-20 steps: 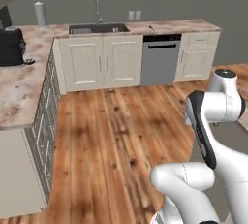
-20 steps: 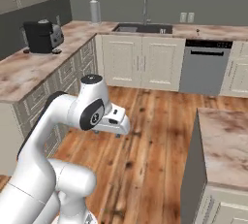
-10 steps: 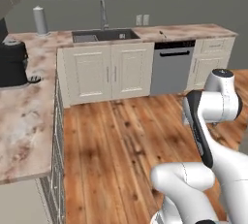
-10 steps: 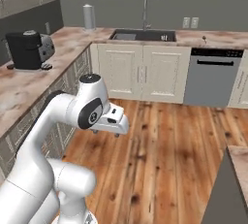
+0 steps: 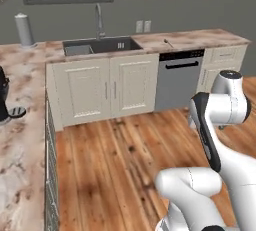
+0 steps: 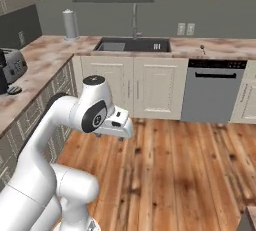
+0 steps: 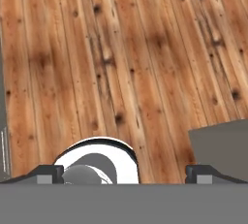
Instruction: Take the fork and place it on the left side of the plate. Then take the spoon and place it on the right side of the plate. Make sure they're directly next to the plate.
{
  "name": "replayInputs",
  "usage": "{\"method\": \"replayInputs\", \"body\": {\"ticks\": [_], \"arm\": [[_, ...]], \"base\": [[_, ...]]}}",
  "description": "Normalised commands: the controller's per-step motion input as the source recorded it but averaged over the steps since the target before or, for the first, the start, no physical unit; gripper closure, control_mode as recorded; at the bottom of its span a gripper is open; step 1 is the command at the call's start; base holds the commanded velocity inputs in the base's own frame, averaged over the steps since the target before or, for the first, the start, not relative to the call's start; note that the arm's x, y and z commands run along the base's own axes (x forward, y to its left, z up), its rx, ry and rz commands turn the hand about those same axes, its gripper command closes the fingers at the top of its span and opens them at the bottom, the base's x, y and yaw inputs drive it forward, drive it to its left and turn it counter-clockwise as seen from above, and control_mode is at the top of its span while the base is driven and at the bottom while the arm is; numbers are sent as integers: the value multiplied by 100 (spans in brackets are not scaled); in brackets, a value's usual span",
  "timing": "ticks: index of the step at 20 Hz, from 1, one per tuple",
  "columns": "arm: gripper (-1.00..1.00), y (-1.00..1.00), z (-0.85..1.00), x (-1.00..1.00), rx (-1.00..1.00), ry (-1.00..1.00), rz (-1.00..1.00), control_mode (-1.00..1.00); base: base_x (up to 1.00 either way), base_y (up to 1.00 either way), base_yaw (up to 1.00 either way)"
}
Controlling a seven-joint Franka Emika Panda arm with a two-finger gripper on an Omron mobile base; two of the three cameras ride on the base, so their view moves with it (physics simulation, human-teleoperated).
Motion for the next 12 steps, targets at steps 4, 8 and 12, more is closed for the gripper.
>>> {"method": "replayInputs", "body": {"ticks": [4, 8, 12], "arm": [[-100, 0, 0, 0, 0, 0, 0, 100], [-100, 0, 0, 0, 0, 0, 0, 100], [-100, 0, 0, 0, 0, 0, 0, 100]], "base": [[100, -29, -11], [100, -41, -9], [100, -56, -4]]}}
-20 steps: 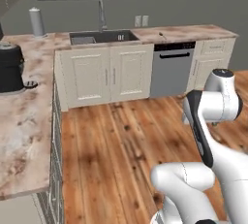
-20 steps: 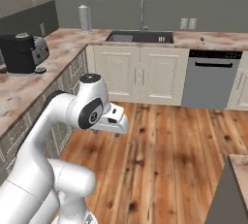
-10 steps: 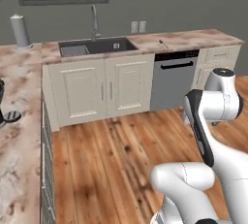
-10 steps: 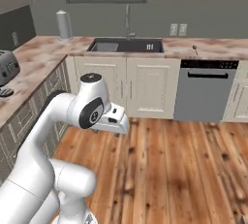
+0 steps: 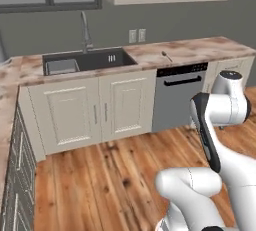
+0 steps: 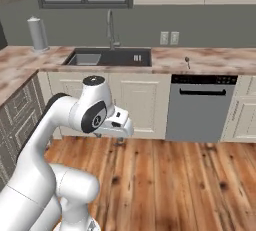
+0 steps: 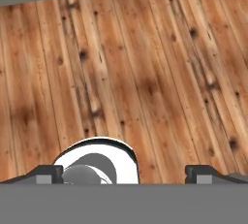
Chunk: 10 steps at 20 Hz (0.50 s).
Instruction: Take the fork and place it on the left side of the plate. Then take the spoon and place it on the right side of the plate. Make sure they're directly next to the plate.
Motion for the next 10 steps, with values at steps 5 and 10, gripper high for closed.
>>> {"method": "replayInputs", "body": {"ticks": [5, 10], "arm": [[-100, 0, 0, 0, 0, 0, 0, 100], [-100, 0, 0, 0, 0, 0, 0, 100]], "base": [[100, -57, -1], [100, -48, 0]]}}
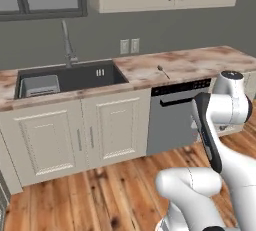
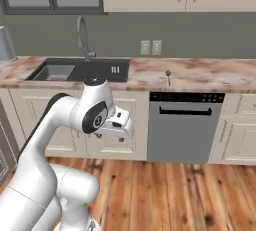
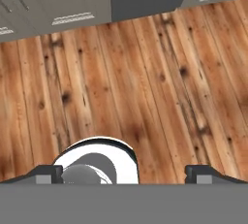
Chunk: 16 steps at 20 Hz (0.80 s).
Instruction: Take the fork and place it on the left side of the plate. Then take the spoon and place it on the right side of the plate. Make sure they're directly next to the plate.
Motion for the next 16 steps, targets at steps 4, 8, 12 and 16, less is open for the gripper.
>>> {"method": "replayInputs", "body": {"ticks": [4, 8, 12, 16], "arm": [[-100, 0, 0, 0, 0, 0, 0, 100], [-100, 0, 0, 0, 0, 0, 0, 100], [-100, 0, 0, 0, 0, 0, 0, 100], [-100, 0, 0, 0, 0, 0, 0, 100]], "base": [[100, -44, 0], [100, -45, 3], [100, -49, 4], [100, -34, 7]]}}
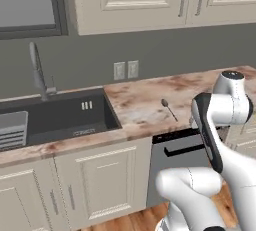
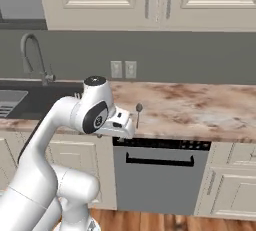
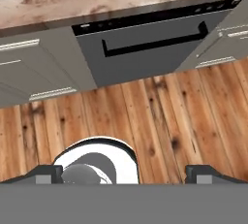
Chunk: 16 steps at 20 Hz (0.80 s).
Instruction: Take the fork and place it on the left side of the plate. Then take the spoon and place it on the right side of the plate. Make sure they're directly next to the plate.
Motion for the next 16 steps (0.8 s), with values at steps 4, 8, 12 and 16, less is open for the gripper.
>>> {"method": "replayInputs", "body": {"ticks": [4, 8, 12, 16], "arm": [[-100, 0, 0, 0, 0, 0, 0, 100], [-100, 0, 0, 0, 0, 0, 0, 100], [-100, 0, 0, 0, 0, 0, 0, 100], [-100, -28, -68, 25, 0, 1, 12, -100]], "base": [[93, -24, 8], [86, -10, 10], [67, -21, 12], [0, 0, 0]]}}
